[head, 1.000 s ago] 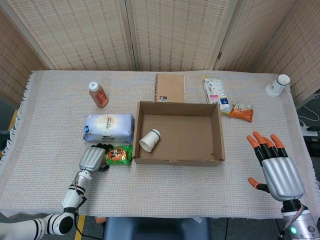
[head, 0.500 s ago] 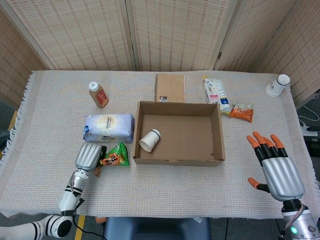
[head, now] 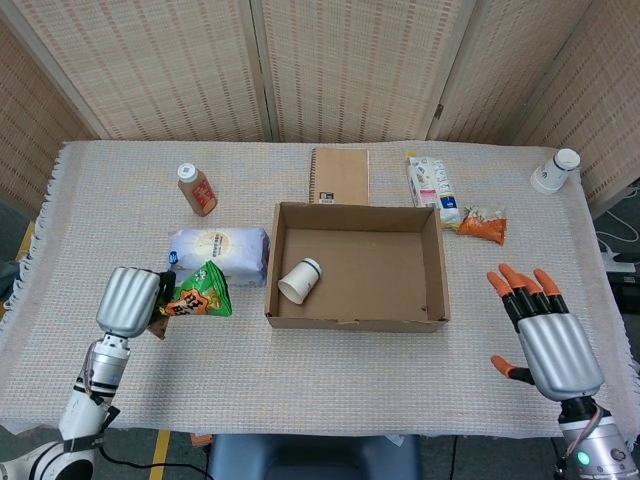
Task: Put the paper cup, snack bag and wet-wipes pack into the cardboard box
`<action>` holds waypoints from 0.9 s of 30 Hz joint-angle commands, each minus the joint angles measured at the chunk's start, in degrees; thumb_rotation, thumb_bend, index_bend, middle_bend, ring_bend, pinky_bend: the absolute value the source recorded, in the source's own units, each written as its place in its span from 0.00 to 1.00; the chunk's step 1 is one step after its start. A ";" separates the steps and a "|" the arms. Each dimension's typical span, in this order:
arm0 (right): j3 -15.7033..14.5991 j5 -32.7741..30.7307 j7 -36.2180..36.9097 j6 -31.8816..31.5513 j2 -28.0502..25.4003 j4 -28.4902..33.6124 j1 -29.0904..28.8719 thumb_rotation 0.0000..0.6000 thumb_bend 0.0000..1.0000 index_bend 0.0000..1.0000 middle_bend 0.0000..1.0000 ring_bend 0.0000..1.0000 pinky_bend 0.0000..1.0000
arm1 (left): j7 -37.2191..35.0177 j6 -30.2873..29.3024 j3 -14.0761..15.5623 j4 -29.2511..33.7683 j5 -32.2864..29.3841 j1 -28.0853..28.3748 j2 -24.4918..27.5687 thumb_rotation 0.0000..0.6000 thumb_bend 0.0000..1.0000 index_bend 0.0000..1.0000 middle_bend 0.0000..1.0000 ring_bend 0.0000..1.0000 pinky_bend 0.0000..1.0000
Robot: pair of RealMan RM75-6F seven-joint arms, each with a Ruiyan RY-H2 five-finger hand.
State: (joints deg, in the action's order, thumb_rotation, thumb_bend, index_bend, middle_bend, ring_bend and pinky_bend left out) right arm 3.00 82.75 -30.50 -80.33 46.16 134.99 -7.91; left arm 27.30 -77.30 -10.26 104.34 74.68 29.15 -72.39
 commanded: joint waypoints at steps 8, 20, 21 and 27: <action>-0.09 -0.48 -0.91 0.01 0.31 0.00 -0.18 1.00 0.08 0.05 0.00 0.00 0.00 | 15.82 9.31 -11.15 6.80 -10.20 16.25 -3.47 1.00 0.45 0.82 0.93 0.81 0.93; 0.40 -2.15 -0.84 0.00 0.17 0.00 -0.67 1.00 0.08 0.05 0.00 0.00 0.00 | 15.63 11.29 -14.54 -11.68 -16.91 31.49 -26.90 1.00 0.45 0.82 0.93 0.81 0.93; 0.42 -2.18 -0.67 -0.03 0.12 0.00 -0.68 1.00 0.08 0.05 0.00 0.00 0.00 | 15.81 11.08 -14.37 -13.29 -16.87 32.13 -28.11 1.00 0.45 0.82 0.93 0.81 0.93; 0.46 -1.91 0.53 -0.97 -0.74 0.00 -0.18 1.00 0.08 0.05 0.00 0.00 0.00 | 15.61 16.08 -14.10 -18.39 -23.47 34.40 -30.98 1.00 0.33 0.33 0.36 0.29 0.44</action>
State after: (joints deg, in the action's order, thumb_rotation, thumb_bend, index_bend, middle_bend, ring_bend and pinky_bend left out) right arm 3.46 80.75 -30.17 -81.13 45.60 134.99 -8.21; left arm 42.34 -65.03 -24.39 85.99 55.85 62.14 -103.74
